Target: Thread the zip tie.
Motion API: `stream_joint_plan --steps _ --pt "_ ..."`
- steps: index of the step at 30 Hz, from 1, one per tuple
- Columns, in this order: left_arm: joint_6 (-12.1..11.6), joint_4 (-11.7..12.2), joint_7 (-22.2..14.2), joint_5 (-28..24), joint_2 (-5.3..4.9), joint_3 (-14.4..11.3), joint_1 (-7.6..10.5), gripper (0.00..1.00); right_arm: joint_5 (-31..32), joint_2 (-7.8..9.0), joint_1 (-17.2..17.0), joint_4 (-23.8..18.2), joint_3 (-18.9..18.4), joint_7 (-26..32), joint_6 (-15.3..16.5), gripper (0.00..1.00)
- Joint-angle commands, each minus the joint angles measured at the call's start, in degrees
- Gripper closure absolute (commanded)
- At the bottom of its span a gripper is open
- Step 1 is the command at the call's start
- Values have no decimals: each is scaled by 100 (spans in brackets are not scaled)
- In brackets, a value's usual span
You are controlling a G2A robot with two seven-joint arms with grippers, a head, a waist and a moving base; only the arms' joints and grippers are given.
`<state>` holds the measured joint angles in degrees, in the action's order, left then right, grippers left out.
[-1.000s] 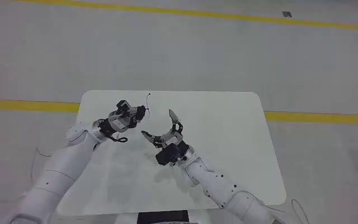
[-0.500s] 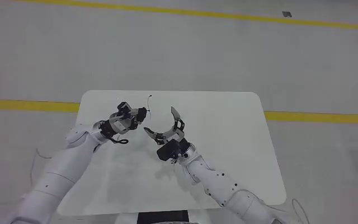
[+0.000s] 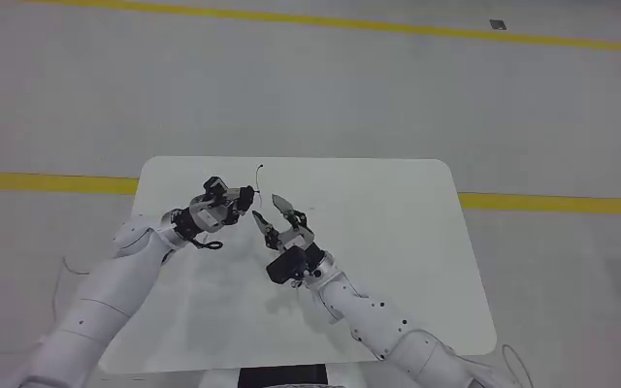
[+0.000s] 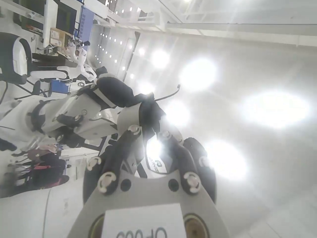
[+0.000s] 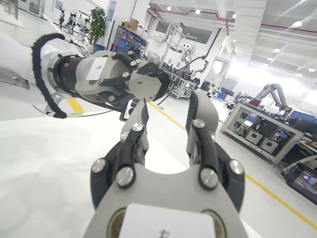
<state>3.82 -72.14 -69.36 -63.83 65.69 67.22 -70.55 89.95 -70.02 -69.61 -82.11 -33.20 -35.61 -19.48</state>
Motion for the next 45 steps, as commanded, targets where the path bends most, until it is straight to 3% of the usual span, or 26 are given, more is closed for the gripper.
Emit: stream_joint_plan --steps 1,31,36,39,45 --pt "0 0 0 0 0 0 0 100 0 -14 22 12 33 -3 0 70" --pt "0 0 0 0 0 0 0 100 0 -98 96 126 51 -108 0 85" --pt "0 0 0 0 0 0 0 100 0 -110 77 134 26 -94 0 91" --pt "0 0 0 0 0 0 0 100 0 -119 64 138 14 -83 0 100" --pt "0 0 0 0 0 0 0 100 0 -125 56 151 -7 -59 0 100"
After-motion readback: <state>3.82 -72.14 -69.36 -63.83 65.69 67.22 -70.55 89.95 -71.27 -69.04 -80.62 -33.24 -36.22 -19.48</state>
